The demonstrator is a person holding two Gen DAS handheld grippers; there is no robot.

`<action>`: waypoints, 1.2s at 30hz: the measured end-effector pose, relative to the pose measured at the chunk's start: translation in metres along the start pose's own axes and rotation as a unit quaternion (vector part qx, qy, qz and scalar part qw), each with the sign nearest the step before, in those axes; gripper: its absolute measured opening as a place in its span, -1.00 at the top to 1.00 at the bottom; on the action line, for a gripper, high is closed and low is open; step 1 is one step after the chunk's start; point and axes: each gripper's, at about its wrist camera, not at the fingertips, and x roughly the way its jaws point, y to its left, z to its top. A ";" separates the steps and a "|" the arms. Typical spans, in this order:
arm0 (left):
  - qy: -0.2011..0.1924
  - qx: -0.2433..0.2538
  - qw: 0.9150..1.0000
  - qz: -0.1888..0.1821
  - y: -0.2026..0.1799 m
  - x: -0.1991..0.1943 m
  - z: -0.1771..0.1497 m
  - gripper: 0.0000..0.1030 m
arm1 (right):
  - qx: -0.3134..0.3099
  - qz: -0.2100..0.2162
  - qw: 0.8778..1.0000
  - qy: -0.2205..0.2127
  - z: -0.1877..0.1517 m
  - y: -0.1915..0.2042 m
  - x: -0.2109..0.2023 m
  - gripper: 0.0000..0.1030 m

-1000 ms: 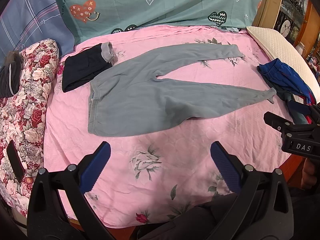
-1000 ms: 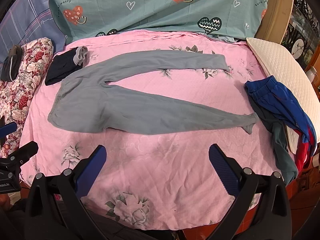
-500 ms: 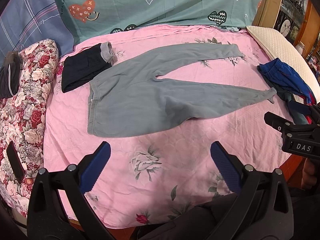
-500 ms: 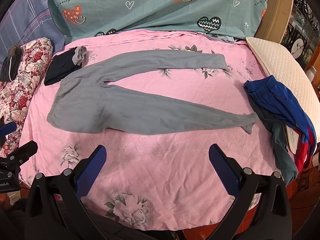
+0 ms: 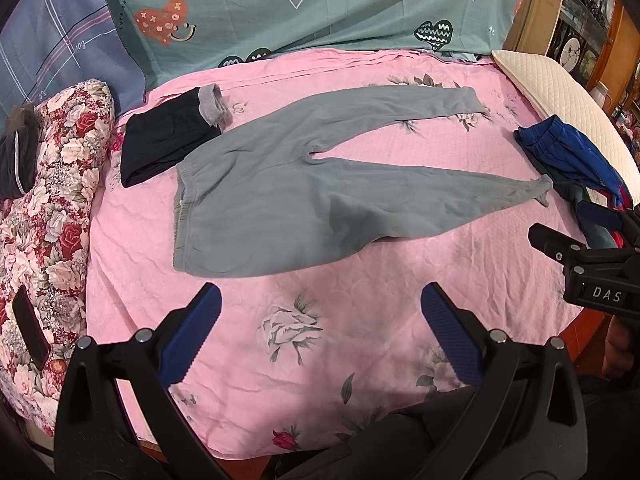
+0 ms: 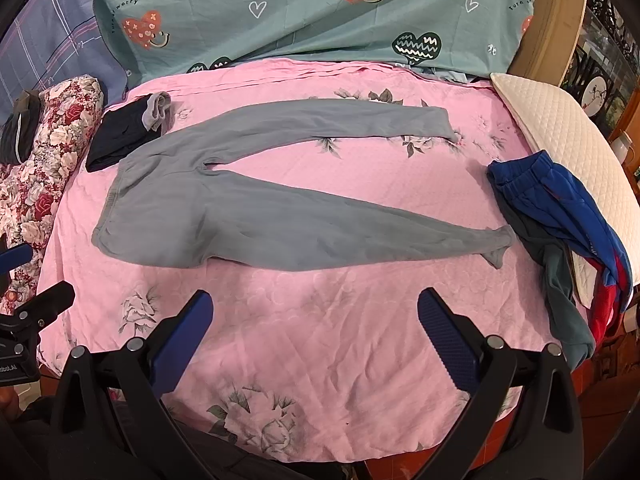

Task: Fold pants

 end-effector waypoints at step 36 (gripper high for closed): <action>0.011 0.004 1.000 -0.009 -0.001 0.007 0.014 -0.96 | 0.008 -0.008 1.000 0.012 0.008 -0.002 0.009 -0.97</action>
